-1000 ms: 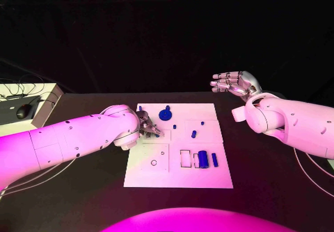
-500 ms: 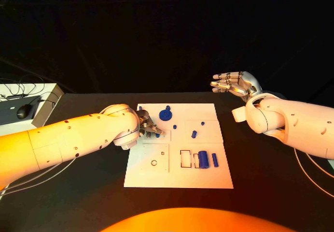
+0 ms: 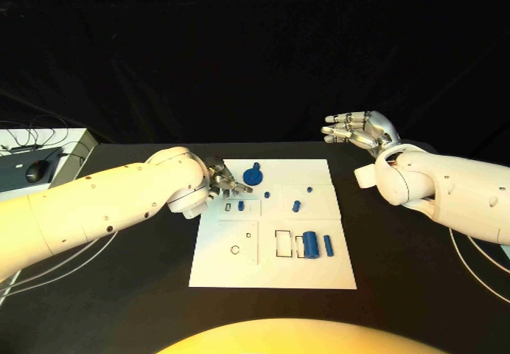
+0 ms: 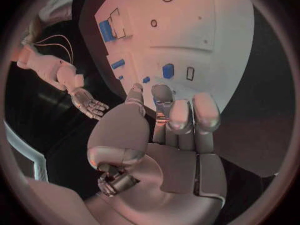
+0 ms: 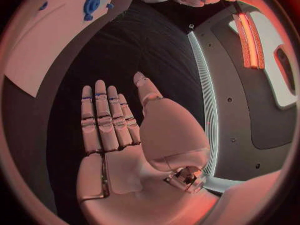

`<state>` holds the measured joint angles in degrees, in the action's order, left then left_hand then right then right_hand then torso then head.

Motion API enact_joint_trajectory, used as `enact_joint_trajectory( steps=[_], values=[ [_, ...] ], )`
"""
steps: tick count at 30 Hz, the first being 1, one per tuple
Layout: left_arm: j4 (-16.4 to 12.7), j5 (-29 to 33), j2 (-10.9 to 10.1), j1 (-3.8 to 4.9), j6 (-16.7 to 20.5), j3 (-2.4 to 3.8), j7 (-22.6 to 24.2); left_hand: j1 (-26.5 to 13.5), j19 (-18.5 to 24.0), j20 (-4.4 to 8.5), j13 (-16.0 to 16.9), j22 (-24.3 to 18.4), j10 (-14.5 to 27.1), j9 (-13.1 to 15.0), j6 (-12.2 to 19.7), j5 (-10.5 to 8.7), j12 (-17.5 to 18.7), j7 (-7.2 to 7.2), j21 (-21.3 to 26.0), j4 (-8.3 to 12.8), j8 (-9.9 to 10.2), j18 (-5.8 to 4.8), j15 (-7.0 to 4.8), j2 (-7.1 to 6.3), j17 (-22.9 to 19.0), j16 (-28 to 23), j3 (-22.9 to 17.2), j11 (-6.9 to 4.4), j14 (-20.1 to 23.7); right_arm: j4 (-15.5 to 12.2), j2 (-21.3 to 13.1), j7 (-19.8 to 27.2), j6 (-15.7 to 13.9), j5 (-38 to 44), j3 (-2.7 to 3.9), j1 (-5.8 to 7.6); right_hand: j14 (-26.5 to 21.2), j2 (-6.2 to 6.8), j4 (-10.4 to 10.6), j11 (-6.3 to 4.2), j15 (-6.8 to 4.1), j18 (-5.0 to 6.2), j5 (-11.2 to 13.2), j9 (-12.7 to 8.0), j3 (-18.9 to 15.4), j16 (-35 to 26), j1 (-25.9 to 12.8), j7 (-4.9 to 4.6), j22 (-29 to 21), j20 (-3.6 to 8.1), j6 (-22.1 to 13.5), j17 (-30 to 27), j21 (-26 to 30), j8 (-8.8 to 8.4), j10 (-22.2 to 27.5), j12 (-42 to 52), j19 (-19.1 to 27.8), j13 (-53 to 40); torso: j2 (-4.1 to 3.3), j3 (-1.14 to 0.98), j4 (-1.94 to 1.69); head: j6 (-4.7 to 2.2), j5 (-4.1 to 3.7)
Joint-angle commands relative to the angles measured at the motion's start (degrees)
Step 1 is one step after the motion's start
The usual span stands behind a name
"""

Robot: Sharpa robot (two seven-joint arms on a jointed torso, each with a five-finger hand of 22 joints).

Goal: Assemble the parts on the task board

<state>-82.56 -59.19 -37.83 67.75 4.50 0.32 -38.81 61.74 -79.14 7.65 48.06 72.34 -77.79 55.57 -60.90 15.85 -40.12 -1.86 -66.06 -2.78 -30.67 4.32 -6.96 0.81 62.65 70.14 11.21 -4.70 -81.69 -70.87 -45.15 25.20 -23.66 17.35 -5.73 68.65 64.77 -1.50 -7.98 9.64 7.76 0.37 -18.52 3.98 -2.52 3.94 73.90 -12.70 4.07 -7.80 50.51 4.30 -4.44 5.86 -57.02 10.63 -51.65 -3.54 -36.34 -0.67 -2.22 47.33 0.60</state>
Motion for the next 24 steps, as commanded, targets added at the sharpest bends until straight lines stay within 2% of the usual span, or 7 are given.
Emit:
enact_joint_trajectory(
  steps=[1, 4, 6, 10, 12, 19, 24],
  values=[
    [-0.07, 3.00, -0.80, 0.04, -1.85, 1.26, 1.31, 0.93, 0.58, -0.11, -0.11, -0.68, 1.28, -1.76, 1.41, -0.06, -0.01, 0.94, 1.00, 0.02, 2.02, -0.22, 0.23, -0.04, -0.86, -0.91, 0.31, 0.31, 0.36, 0.08, 0.03, 0.35, 0.63, 0.30, 0.03, -0.02, -0.31, -0.15, 0.00, 0.04, 0.07, -0.37, -0.21, -0.01, -0.20, -0.23, 0.36, -0.32, -0.03, -0.10, -0.34, -0.06, 0.23, -0.24, 0.31, 0.17, 0.41, 0.08, 0.07, -0.03, -0.06, -0.10, 0.05],
    [0.16, 4.57, -1.69, 0.07, -3.09, 2.75, 1.48, 2.05, 1.00, -1.05, -0.92, -1.22, 2.31, -10.17, 0.84, 0.04, -0.33, 2.72, 2.04, 0.39, 8.08, 0.41, 1.23, 0.18, -1.42, -1.70, 0.65, 1.49, 0.46, 0.12, 0.05, 0.38, 0.64, 0.30, 0.03, -0.04, -0.31, -0.15, 0.00, 0.04, 0.07, -0.37, -0.21, -0.01, -0.20, -0.23, 0.36, -0.32, -0.03, -0.10, -0.34, -0.06, 0.23, -0.24, 0.31, 0.17, 0.41, 0.08, 0.09, -0.03, -0.06, -0.27, 0.08],
    [0.59, 5.46, -2.19, 0.09, -4.29, 3.65, 1.51, 3.07, 1.51, -1.45, -1.93, -1.95, 3.15, -13.17, 1.98, 0.33, 0.16, 3.66, 3.22, 0.95, 10.03, 0.91, 1.39, 0.88, -1.80, -2.27, 0.27, 1.95, 0.64, 0.14, 0.05, 0.39, 0.64, 0.30, 0.03, -0.05, -0.31, -0.15, 0.00, 0.04, 0.07, -0.37, -0.21, -0.01, -0.20, -0.23, 0.36, -0.32, -0.03, -0.10, -0.34, -0.06, 0.23, -0.24, 0.31, 0.17, 0.41, 0.08, 0.07, -0.03, -0.05, -0.40, 0.10],
    [2.40, 6.48, -2.55, 0.14, -6.35, 4.64, 1.68, 4.07, 2.37, -2.83, -5.79, -3.08, 4.43, -23.10, 3.24, 0.42, 2.27, 5.79, 5.31, 1.70, 14.16, 2.10, 2.48, 1.44, -2.08, -3.43, -0.13, 3.32, 1.08, 0.20, 0.06, 0.41, 0.64, 0.29, 0.03, -0.08, -0.31, -0.15, 0.00, 0.04, 0.07, -0.37, -0.21, -0.01, -0.20, -0.23, 0.36, -0.32, -0.03, -0.10, -0.34, -0.06, 0.23, -0.24, 0.31, 0.17, 0.41, 0.08, 0.02, 0.00, -0.06, -0.96, 0.25],
    [3.57, 6.67, -2.37, 0.15, -6.68, 4.83, 1.80, 4.39, 2.85, -3.91, -9.69, -3.77, 4.44, -30.80, 3.07, 0.47, 3.90, 6.94, 6.63, 1.33, 17.00, 3.08, 3.09, 1.63, -2.53, -4.25, -0.27, 4.09, 1.60, 0.21, 0.05, 0.41, 0.65, 0.29, 0.03, -0.09, -0.29, -0.19, -0.01, 0.04, 0.07, -0.37, -0.22, -0.01, -0.18, -0.23, 0.36, -0.32, 0.00, -0.09, -0.32, -0.06, 0.17, -0.22, 0.29, 0.19, 0.45, 0.08, 0.01, 0.02, -0.03, -1.12, 0.28],
    [9.50, 6.06, -0.63, 0.29, -6.30, 5.09, 2.59, 3.64, 3.12, -4.62, -14.35, -3.95, 5.37, -38.64, 4.67, 0.32, 3.20, 7.72, 7.79, -2.01, 15.85, 3.78, 3.58, 1.02, -2.87, -4.84, 1.33, 4.65, 1.83, 0.24, 0.02, 0.43, 0.67, 0.29, 0.03, -0.11, -0.29, -0.19, -0.01, 0.04, 0.07, -0.37, -0.22, -0.01, -0.18, -0.23, 0.36, -0.32, 0.00, -0.09, -0.32, -0.06, 0.17, -0.22, 0.29, 0.19, 0.45, 0.08, -0.05, 0.05, 0.03, -1.60, 0.80],
    [14.31, 4.57, 0.93, 0.55, -5.76, 5.15, 3.23, 2.96, 3.07, -4.79, -15.53, -3.79, 6.08, -41.41, 5.14, -0.69, 1.92, 7.89, 8.09, -6.11, 14.67, 3.93, 3.72, -1.73, -2.87, -4.77, 0.74, 4.75, 1.82, 0.25, -0.06, 0.44, 0.65, 0.29, 0.03, -0.11, -0.29, -0.19, -0.01, 0.04, 0.07, -0.37, -0.22, -0.01, -0.18, -0.23, 0.36, -0.32, 0.00, -0.09, -0.32, -0.06, 0.17, -0.22, 0.29, 0.19, 0.45, 0.08, -0.06, 0.04, 0.02, -2.13, 1.14]
  ],
)
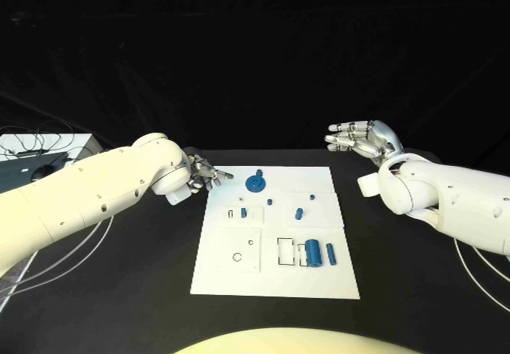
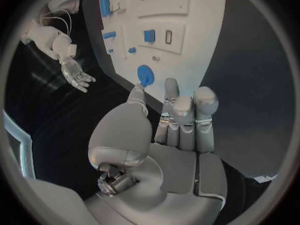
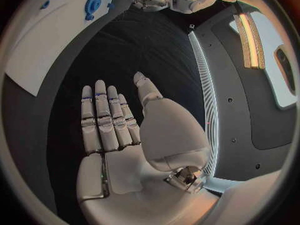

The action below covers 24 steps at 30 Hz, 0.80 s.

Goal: Assemble the parts on the task board

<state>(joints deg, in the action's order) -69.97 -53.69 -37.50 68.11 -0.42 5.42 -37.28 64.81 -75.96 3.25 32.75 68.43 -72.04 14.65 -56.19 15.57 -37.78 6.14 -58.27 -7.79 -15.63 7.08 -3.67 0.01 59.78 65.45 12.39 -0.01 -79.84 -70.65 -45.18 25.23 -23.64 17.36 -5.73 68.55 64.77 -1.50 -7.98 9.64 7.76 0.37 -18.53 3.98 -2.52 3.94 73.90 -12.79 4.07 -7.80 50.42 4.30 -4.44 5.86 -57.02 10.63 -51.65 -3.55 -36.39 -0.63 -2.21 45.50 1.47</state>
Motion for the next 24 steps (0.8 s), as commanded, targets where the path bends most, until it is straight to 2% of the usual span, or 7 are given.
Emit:
enact_joint_trajectory(
  steps=[1, 5, 6, 10, 14, 19, 24],
  values=[
    [2.54, -1.25, 0.86, 0.23, -0.78, 0.05, 1.76, -0.06, -0.15, -0.39, -0.38, 0.17, 0.43, -0.75, 0.48, -0.49, -0.65, -0.13, 0.32, -1.80, -0.70, 1.18, 0.43, -1.49, 0.00, -0.05, -0.90, 0.03, -0.05, 0.01, -0.07, 0.41, 0.63, 0.28, 0.03, -0.01, -0.29, -0.19, -0.01, 0.04, 0.07, -0.37, -0.22, -0.01, -0.18, -0.23, 0.36, -0.23, 0.00, -0.09, -0.23, -0.06, 0.17, -0.22, 0.29, 0.19, 0.45, 0.09, -0.04, 0.02, 0.02, -0.44, 0.35],
    [4.98, -2.35, 1.62, 0.45, -0.67, 0.07, 1.79, -0.25, -0.70, -0.14, 0.69, 0.85, 0.66, -0.31, 0.20, -0.62, -2.91, -0.88, -0.40, -3.79, -3.70, 0.99, 0.01, -2.80, 0.80, 0.73, -2.27, -0.40, -0.62, -0.01, -0.16, 0.42, 0.58, 0.28, 0.03, -0.01, -0.29, -0.19, -0.01, 0.04, 0.07, -0.37, -0.22, -0.01, -0.18, -0.23, 0.36, -0.23, 0.00, -0.09, -0.23, -0.06, 0.17, -0.22, 0.29, 0.19, 0.45, 0.09, -0.09, 0.07, 0.02, -0.83, 0.54],
    [5.57, -2.66, 1.80, 0.53, -0.64, 0.08, 1.77, -0.28, -0.89, -0.05, 1.40, 1.22, 0.94, 0.16, 0.54, -0.55, -3.79, -1.11, -0.78, -4.20, -5.24, 0.93, -0.14, -2.84, 1.31, 1.17, -2.58, -0.60, -0.89, -0.02, -0.19, 0.42, 0.57, 0.28, 0.03, -0.01, -0.29, -0.19, -0.01, 0.04, 0.07, -0.37, -0.22, -0.01, -0.18, -0.23, 0.36, -0.23, 0.00, -0.09, -0.23, -0.06, 0.17, -0.22, 0.29, 0.19, 0.45, 0.09, -0.08, 0.07, 0.01, -0.83, 0.55],
    [7.72, -3.41, 2.49, 0.84, -0.65, 0.09, 1.69, -0.33, -1.08, 0.11, 1.93, 1.53, 1.05, 1.65, 1.31, -0.57, -4.38, -1.46, -0.86, -4.73, -8.35, 0.78, -0.14, -3.18, 1.69, 1.20, -2.80, -0.72, -0.94, -0.09, -0.25, 0.44, 0.54, 0.28, 0.03, -0.01, -0.29, -0.19, -0.01, 0.04, 0.07, -0.37, -0.22, -0.01, -0.18, -0.23, 0.36, -0.23, 0.00, -0.09, -0.23, -0.06, 0.17, -0.22, 0.29, 0.19, 0.45, 0.09, -0.05, 0.04, -0.01, -1.29, 0.89],
    [10.80, -3.75, 3.85, 1.22, -0.48, 0.10, 1.92, -0.52, -0.94, 0.03, 1.94, 1.48, 1.27, 1.39, 2.08, -0.57, -4.34, -1.18, -0.65, -5.13, -8.01, 0.82, -0.06, -3.25, 1.54, 1.04, -2.88, -0.45, -0.89, -0.22, -0.32, 0.44, 0.51, 0.28, 0.03, -0.01, -0.29, -0.19, -0.01, 0.04, 0.07, -0.37, -0.22, -0.01, -0.18, -0.23, 0.36, -0.23, 0.00, -0.09, -0.23, -0.06, 0.17, -0.22, 0.29, 0.19, 0.45, 0.09, -0.07, 0.03, 0.00, -1.52, 1.08],
    [13.22, -3.87, 5.22, 1.35, -0.21, 0.10, 2.37, -0.33, -0.88, -0.07, 1.95, 1.46, 1.47, 1.02, 2.19, -0.52, -4.40, -1.02, -0.54, -5.15, -7.66, 0.87, 0.03, -3.01, 1.47, 0.98, -2.95, -0.34, -0.84, -0.39, -0.38, 0.43, 0.48, 0.28, 0.04, -0.01, -0.29, -0.19, -0.01, 0.04, 0.07, -0.37, -0.22, -0.01, -0.18, -0.23, 0.36, -0.23, 0.00, -0.09, -0.23, -0.06, 0.17, -0.22, 0.29, 0.19, 0.45, 0.09, -0.21, 0.14, 0.17, -1.67, 1.12],
    [15.08, -3.90, 6.35, 1.40, 0.30, 0.11, 3.17, 0.35, -0.67, -0.26, 1.96, 1.35, 2.21, 0.09, 2.41, -0.42, -4.77, -0.75, -0.10, -3.89, -6.92, 1.04, 0.22, -2.24, 1.27, 0.85, -2.40, -0.12, -0.54, -0.62, -0.55, 0.41, 0.42, 0.28, 0.04, 0.02, -0.22, -0.20, -0.04, 0.01, 0.04, -0.37, -0.25, -0.02, -0.11, -0.23, 0.30, -0.20, 0.00, -0.08, -0.17, -0.07, 0.12, -0.19, 0.21, 0.19, 0.47, 0.08, -0.58, 0.29, 0.38, -2.00, 1.17]
  ],
)
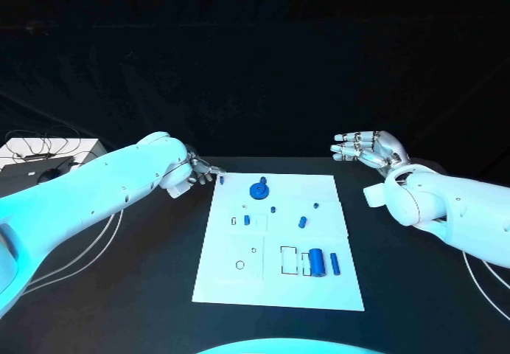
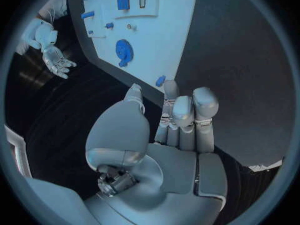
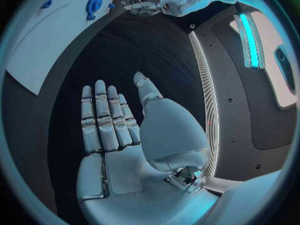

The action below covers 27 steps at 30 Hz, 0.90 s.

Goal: Assemble the parts on the task board

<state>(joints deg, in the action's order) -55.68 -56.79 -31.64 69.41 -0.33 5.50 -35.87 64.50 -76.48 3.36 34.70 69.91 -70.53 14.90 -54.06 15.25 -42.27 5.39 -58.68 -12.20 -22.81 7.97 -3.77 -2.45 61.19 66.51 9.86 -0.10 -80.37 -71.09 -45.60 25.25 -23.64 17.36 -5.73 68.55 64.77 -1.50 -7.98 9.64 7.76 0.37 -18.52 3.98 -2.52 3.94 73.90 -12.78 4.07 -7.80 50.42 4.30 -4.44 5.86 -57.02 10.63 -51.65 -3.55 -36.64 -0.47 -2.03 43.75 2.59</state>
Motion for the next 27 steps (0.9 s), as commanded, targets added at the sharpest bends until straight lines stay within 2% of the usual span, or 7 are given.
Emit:
enact_joint_trajectory(
  steps=[1, 4, 8, 17, 27],
  values=[
    [1.17, -0.79, 0.70, 0.11, 0.44, 0.03, 2.01, 1.03, -0.11, -0.40, 0.04, -0.10, 1.32, -0.22, 0.74, -0.12, -0.56, -0.06, 0.36, 1.25, 0.21, 0.17, 0.35, 0.62, -0.14, -0.16, 0.37, 0.00, -0.01, -0.23, -0.17, 0.39, 0.41, 0.28, 0.04, 0.04, -0.23, -0.20, -0.04, 0.01, 0.04, -0.37, -0.25, -0.02, -0.11, -0.23, 0.30, -0.21, 0.00, -0.08, -0.18, -0.07, 0.12, -0.19, 0.21, 0.19, 0.47, 0.09, -0.39, 0.15, 0.23, -0.27, 0.06],
    [2.39, -0.80, 1.27, 0.13, 0.87, 0.03, 2.68, 2.15, -0.08, -0.44, -0.36, -0.04, 1.82, -0.25, 1.21, 0.08, -1.19, -0.07, 0.49, 3.11, -0.25, 0.20, 0.37, 1.41, -0.26, -0.16, 0.91, 0.01, 0.09, -0.32, -0.26, 0.39, 0.36, 0.28, 0.04, 0.06, -0.23, -0.20, -0.04, 0.01, 0.04, -0.37, -0.25, -0.02, -0.11, -0.23, 0.30, -0.21, 0.00, -0.08, -0.18, -0.07, 0.12, -0.19, 0.21, 0.19, 0.47, 0.09, -0.55, 0.15, 0.28, -0.36, 0.11],
    [4.00, -0.73, 2.03, 0.17, 0.66, 0.02, 3.33, 2.25, -0.05, -0.50, -0.98, 0.10, 2.04, -0.42, 1.33, 0.10, -1.76, -0.03, 0.59, 4.46, -0.59, 0.22, 0.41, 2.13, -0.25, 0.00, 1.74, 0.05, 0.16, -0.38, -0.23, 0.38, 0.33, 0.28, 0.04, 0.09, -0.23, -0.20, -0.04, 0.01, 0.04, -0.37, -0.25, -0.02, -0.11, -0.23, 0.30, -0.21, 0.00, -0.08, -0.18, -0.07, 0.12, -0.19, 0.21, 0.19, 0.47, 0.09, -0.79, 0.21, 0.39, -0.39, 0.29],
    [5.55, 0.48, 3.34, 0.18, 0.45, -0.11, 4.84, 3.43, 0.08, -0.53, -1.16, 0.14, 2.07, -0.53, 1.21, 0.18, -1.87, 0.00, 0.71, 5.51, -0.58, 0.19, 0.40, 2.69, -0.32, -0.03, 1.27, 0.03, 0.27, -0.49, -0.15, 0.35, 0.29, 0.28, 0.05, 0.17, -0.23, -0.20, -0.04, 0.01, 0.04, -0.37, -0.25, -0.02, -0.11, -0.23, 0.30, -0.21, 0.00, -0.08, -0.18, -0.07, 0.12, -0.19, 0.21, 0.19, 0.47, 0.09, -1.07, 0.40, 0.57, -0.37, 0.09],
    [6.52, 1.16, 3.71, 0.19, 0.32, -0.16, 5.49, 3.69, 0.11, -0.54, -1.28, 0.27, 2.04, -0.71, 1.13, 0.17, -1.84, 0.00, 0.66, 6.16, -0.40, 0.17, 0.41, 3.07, -0.15, 0.15, 1.28, 0.02, 0.26, -0.46, 0.01, 0.32, 0.27, 0.28, 0.05, 0.22, -0.20, -0.24, -0.05, 0.00, 0.03, -0.37, -0.25, -0.02, -0.03, -0.23, 0.33, -0.20, 0.00, -0.07, -0.14, -0.07, 0.11, -0.19, 0.19, 0.16, 0.47, 0.09, -1.17, 0.40, 0.55, -0.43, -0.05]
  ],
)
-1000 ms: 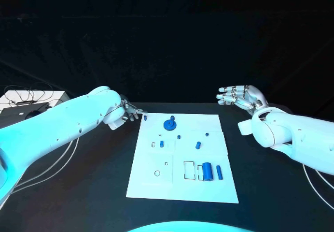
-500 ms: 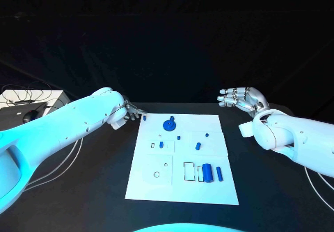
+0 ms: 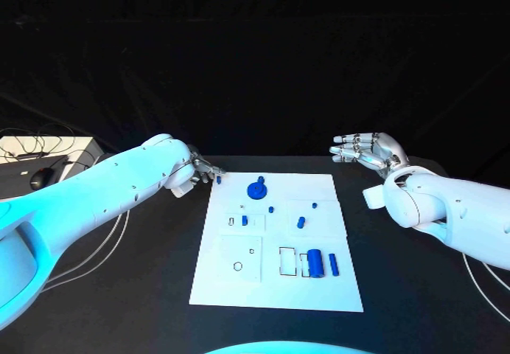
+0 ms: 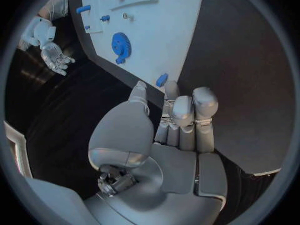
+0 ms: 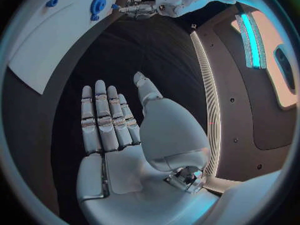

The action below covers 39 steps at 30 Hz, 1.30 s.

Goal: Assemble the parts on the task board

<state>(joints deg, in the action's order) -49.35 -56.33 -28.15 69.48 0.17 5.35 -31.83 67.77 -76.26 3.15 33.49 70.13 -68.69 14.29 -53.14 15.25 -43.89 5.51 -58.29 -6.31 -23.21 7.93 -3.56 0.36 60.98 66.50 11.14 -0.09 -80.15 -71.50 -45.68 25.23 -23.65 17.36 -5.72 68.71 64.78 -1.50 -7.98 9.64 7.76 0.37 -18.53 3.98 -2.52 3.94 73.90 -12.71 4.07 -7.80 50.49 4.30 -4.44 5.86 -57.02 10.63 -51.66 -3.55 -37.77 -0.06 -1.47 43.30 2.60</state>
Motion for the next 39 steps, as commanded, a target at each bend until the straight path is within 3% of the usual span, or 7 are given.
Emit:
enact_joint_trajectory(
  steps=[1, 13, 21, 29, 39],
  values=[
    [0.26, 0.74, 0.25, 0.11, -0.24, -0.01, 1.45, 0.41, -0.12, -0.34, -0.10, 0.13, 0.15, -0.15, 0.13, 0.17, -0.24, -0.10, 0.21, 0.44, 0.05, 0.19, 0.20, 0.38, 0.12, 0.23, 0.07, 0.02, 0.03, -0.03, 0.11, 0.34, 0.28, 0.28, 0.04, 0.06, -0.20, -0.24, -0.05, 0.00, 0.03, -0.37, -0.24, -0.02, -0.03, -0.23, 0.33, -0.27, 0.00, -0.07, -0.21, -0.07, 0.11, -0.19, 0.19, 0.16, 0.47, 0.09, -0.03, 0.00, 0.00, 0.05, -0.07],
    [1.26, 1.10, 0.76, 0.12, -1.38, -0.28, 1.23, 1.07, -0.18, -0.31, -0.12, 0.38, 0.05, -0.01, -0.51, 0.39, -0.22, -0.25, 0.02, 1.42, -0.25, 0.14, 0.12, 1.42, 0.47, 0.55, -0.40, -0.11, -0.06, 0.03, 0.26, 0.34, 0.31, 0.28, 0.04, 0.07, -0.20, -0.24, -0.05, 0.00, 0.03, -0.37, -0.24, -0.02, -0.03, -0.23, 0.33, -0.27, 0.00, -0.07, -0.21, -0.07, 0.11, -0.19, 0.19, 0.16, 0.47, 0.09, -0.02, 0.01, 0.02, 0.14, -0.14],
    [2.29, 1.18, 1.13, 0.12, -1.82, -0.72, 1.13, 0.41, -0.28, -0.26, -0.04, 0.84, -0.11, 1.71, -0.25, 0.39, -0.09, -0.40, -0.21, 2.02, -1.47, 0.09, 0.05, 0.91, 0.96, 0.89, -3.01, -0.21, -0.18, -0.03, 0.26, 0.36, 0.30, 0.28, 0.04, 0.08, -0.20, -0.24, -0.05, 0.00, 0.03, -0.37, -0.24, -0.02, -0.03, -0.23, 0.33, -0.27, 0.00, -0.07, -0.21, -0.07, 0.11, -0.19, 0.19, 0.16, 0.47, 0.09, -0.09, 0.01, 0.03, 0.18, -0.20],
    [2.75, 1.27, 1.51, 0.11, -2.04, -1.17, 1.13, 0.32, -0.52, -0.18, 0.15, 1.18, -0.28, 3.90, -0.23, 0.37, -0.05, -0.69, -0.46, 1.92, -2.14, 0.01, -0.09, 0.58, 1.37, 1.17, -3.07, -0.39, -0.39, -0.08, 0.26, 0.36, 0.27, 0.28, 0.04, 0.11, -0.20, -0.24, -0.05, 0.00, 0.03, -0.37, -0.24, -0.02, -0.03, -0.23, 0.33, -0.27, 0.00, -0.07, -0.21, -0.07, 0.11, -0.19, 0.19, 0.16, 0.47, 0.09, -0.10, 0.04, 0.05, 0.30, -0.32],
    [2.86, 1.71, 1.54, 0.11, -1.41, -1.27, 1.35, 0.06, -0.57, -0.18, 0.19, 1.25, -0.35, 4.16, -0.25, 0.35, -0.06, -0.72, -0.52, 1.70, -2.13, -0.01, -0.09, 0.34, 1.48, 1.25, -2.94, -0.40, -0.44, -0.04, 0.31, 0.35, 0.28, 0.28, 0.04, 0.13, -0.20, -0.24, -0.05, 0.00, 0.03, -0.37, -0.24, -0.02, -0.03, -0.23, 0.33, -0.27, 0.00, -0.07, -0.21, -0.07, 0.11, -0.19, 0.19, 0.16, 0.47, 0.09, -0.07, 0.02, -0.03, 0.51, -0.45]
  ],
)
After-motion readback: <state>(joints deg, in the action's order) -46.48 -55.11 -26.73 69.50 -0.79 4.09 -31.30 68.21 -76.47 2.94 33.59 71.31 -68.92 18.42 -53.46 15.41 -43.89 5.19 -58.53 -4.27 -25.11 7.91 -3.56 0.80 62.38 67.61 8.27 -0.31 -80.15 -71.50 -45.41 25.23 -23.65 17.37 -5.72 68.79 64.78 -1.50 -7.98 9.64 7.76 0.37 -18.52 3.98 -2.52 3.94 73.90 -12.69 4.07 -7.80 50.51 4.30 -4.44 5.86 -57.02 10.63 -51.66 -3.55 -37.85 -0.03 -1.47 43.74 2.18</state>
